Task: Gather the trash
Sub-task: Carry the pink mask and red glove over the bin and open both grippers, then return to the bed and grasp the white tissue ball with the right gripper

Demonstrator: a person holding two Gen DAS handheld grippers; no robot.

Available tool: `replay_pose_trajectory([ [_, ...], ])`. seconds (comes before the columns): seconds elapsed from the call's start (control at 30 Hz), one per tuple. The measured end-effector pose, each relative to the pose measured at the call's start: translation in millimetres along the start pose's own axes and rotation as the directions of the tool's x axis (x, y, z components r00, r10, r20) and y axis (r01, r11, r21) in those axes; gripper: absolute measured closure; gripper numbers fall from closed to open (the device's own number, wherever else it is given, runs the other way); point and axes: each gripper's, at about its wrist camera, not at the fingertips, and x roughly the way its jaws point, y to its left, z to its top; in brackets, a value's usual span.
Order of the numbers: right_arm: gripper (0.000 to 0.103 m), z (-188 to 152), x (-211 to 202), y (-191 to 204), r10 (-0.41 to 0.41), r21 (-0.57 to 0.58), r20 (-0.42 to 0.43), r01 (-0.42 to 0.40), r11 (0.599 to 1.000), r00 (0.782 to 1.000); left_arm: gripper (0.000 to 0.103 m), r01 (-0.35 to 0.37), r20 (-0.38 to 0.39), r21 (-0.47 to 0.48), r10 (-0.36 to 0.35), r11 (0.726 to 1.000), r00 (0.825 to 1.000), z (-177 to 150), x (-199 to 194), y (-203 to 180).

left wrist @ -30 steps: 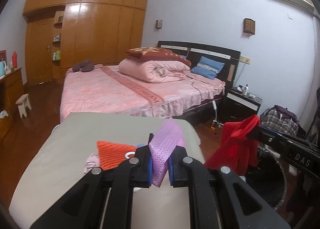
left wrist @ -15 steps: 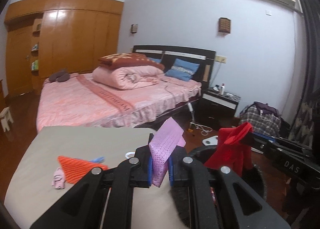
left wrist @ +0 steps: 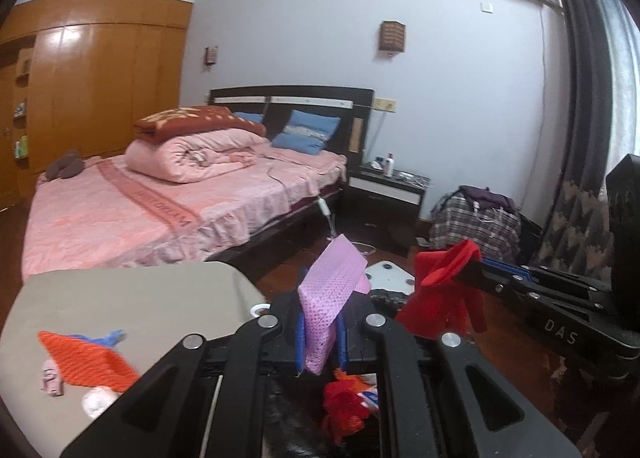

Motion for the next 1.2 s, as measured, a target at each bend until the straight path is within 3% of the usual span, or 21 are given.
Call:
replay_pose_trajectory([
  [0.27, 0.089, -15, 12, -36, -0.055, 0.036, -0.043, 0.056, 0.998, 0.998, 0.09, 0.079, -0.066, 0.006, -0.079, 0.997, 0.995, -7, 37, -23],
  [0.4, 0.082, -24, 22, -48, -0.094, 0.044, -0.078, 0.098, 0.994, 0.993, 0.074, 0.113, -0.109, -0.006, -0.112, 0.994, 0.988, -13, 52, -28],
  [0.5, 0.062, -31, 25, -56, -0.117, 0.058, -0.091, 0.123, 0.991, 0.989, 0.058, 0.116, -0.131, -0.02, -0.118, 0.993, 0.984, -19, 57, -24],
  [0.73, 0.013, -38, 19, -57, -0.167, 0.075, -0.063, 0.172, 0.982, 0.984, 0.034, 0.074, -0.152, -0.069, -0.084, 0.995, 0.985, -26, 53, 0],
  [0.97, 0.012, -36, 15, -51, -0.163, 0.073, -0.05, 0.166, 0.983, 0.985, 0.033, 0.017, -0.131, -0.054, -0.024, 0.998, 0.991, -27, 45, 12],
  [1.2, 0.01, -35, 13, -33, -0.127, 0.093, -0.047, 0.131, 0.987, 0.991, 0.024, -0.073, -0.103, -0.047, 0.068, 0.996, 0.992, -27, 23, 37],
])
